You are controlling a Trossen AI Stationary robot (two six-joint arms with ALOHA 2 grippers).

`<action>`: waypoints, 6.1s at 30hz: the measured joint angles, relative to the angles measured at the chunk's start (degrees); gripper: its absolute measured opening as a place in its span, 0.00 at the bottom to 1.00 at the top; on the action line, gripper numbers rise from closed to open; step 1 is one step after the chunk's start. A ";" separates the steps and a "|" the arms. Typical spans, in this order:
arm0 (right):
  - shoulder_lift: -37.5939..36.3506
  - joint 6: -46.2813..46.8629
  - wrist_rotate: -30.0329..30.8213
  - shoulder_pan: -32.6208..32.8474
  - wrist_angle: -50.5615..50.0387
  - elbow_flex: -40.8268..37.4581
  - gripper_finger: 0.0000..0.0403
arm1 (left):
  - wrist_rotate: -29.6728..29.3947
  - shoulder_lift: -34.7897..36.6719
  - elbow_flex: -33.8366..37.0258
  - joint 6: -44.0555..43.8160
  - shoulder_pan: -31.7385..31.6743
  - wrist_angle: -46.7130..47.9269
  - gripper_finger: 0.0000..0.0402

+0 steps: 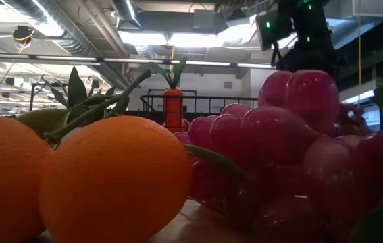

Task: Build produce basket
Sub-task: Put the top right purple grapes into the black wire basket, then put the left tangerine into the black wire basket

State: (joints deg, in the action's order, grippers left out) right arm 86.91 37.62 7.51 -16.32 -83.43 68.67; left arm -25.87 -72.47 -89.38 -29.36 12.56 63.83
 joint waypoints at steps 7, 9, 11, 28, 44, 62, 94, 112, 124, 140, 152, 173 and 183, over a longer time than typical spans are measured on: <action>-0.07 -1.79 5.26 0.00 -6.70 13.36 0.00 | 0.00 0.00 0.00 0.01 0.00 0.00 0.19; 0.03 -2.72 5.74 0.00 -6.67 17.70 0.00 | 0.00 0.00 0.01 0.00 0.00 0.00 0.19; 0.49 -3.64 7.39 0.00 -6.51 22.28 0.00 | 0.00 0.00 0.00 0.01 0.00 0.00 0.19; 3.96 -17.91 5.57 -0.02 11.25 42.57 0.00 | -0.03 0.00 0.02 0.00 0.00 0.01 0.19; 17.25 -24.82 -1.23 0.00 11.47 42.51 0.00 | -0.07 0.00 0.02 -0.02 0.00 0.02 0.19; 23.86 -31.11 10.88 -4.98 11.17 42.49 0.00 | -0.04 0.00 0.02 0.00 0.00 0.04 0.19; 27.32 -42.74 2.93 -6.51 22.76 42.40 0.00 | -0.04 0.00 0.02 -0.52 0.00 0.90 0.19; 27.36 -42.68 2.93 -9.45 23.51 42.42 0.21 | -0.03 0.00 0.02 -0.55 -0.01 0.90 0.19; 23.79 -44.29 3.23 -10.28 24.11 42.47 0.22 | -0.57 0.00 0.02 -14.68 -0.07 10.46 0.19; 10.87 -48.73 -1.93 -2.40 23.84 42.49 0.22 | 8.72 0.00 0.24 -50.72 8.01 26.07 0.19; 4.97 -55.08 -19.22 4.44 21.11 42.49 0.22 | 25.99 -1.08 14.02 -82.25 22.77 11.58 0.19; 3.72 -52.83 -22.62 8.61 18.52 42.49 0.22 | 31.04 -7.64 28.72 -90.73 38.21 -14.07 0.19; 3.74 -51.32 -22.58 8.59 19.40 42.49 0.22 | 28.75 -11.72 28.72 -91.66 39.80 -15.16 0.19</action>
State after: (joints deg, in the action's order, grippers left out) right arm 90.65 -13.71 -15.07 -7.73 -64.03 111.15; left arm 2.88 -84.19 -60.66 -121.03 52.36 48.67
